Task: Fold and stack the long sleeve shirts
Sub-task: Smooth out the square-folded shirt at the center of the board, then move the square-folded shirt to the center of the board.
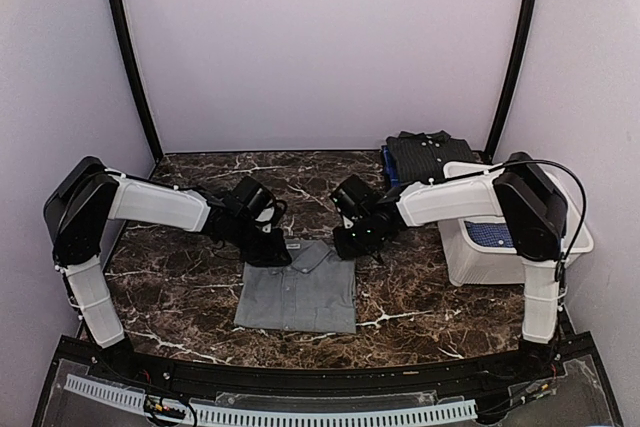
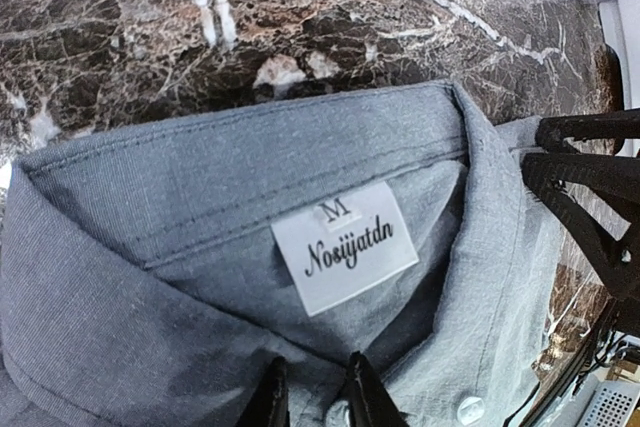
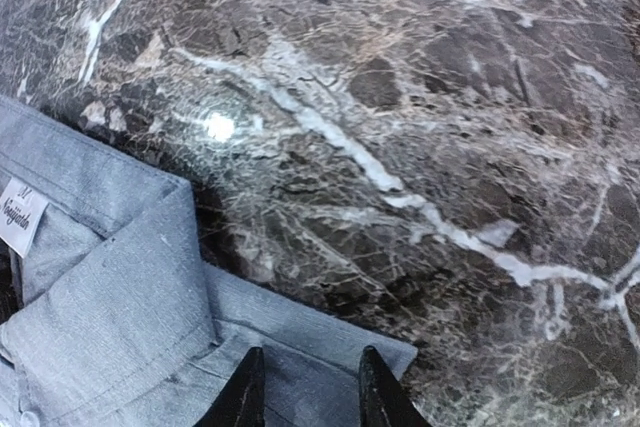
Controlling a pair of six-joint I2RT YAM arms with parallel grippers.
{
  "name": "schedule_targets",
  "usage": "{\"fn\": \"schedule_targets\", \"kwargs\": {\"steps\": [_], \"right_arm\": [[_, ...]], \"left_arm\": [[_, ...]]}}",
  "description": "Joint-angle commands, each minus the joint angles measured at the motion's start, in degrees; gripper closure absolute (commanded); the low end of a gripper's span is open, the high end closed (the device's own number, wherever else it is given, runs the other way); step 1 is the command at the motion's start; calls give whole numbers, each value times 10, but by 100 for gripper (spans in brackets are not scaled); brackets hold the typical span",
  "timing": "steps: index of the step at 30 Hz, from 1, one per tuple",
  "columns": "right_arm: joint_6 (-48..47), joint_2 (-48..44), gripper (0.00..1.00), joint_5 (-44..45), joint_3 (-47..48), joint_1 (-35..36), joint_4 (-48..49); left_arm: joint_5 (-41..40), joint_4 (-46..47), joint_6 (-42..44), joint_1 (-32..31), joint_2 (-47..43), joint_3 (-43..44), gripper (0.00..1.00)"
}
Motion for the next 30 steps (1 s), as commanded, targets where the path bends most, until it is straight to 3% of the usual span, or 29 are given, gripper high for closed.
{"fn": "schedule_targets", "kwargs": {"steps": [1, 6, 13, 15, 21, 30], "right_arm": [[-14, -38, 65, 64, 43, -9, -51], [-35, -6, 62, 145, 119, -47, -103], [-54, 108, 61, 238, 276, -105, -178], [-59, 140, 62, 253, 317, -115, -192], [-59, 209, 65, 272, 385, -142, -203], [-65, 237, 67, 315, 389, -162, -169]], "left_arm": [[-11, -27, 16, 0, -31, 18, 78], [-32, -62, 30, 2, -74, 63, 68], [-37, -85, 45, 19, -123, 98, 38], [-37, -93, 51, 27, -133, 104, 34], [-32, -111, 61, 49, -160, 101, 31], [-16, -112, 64, 68, -182, 77, 31]]}}
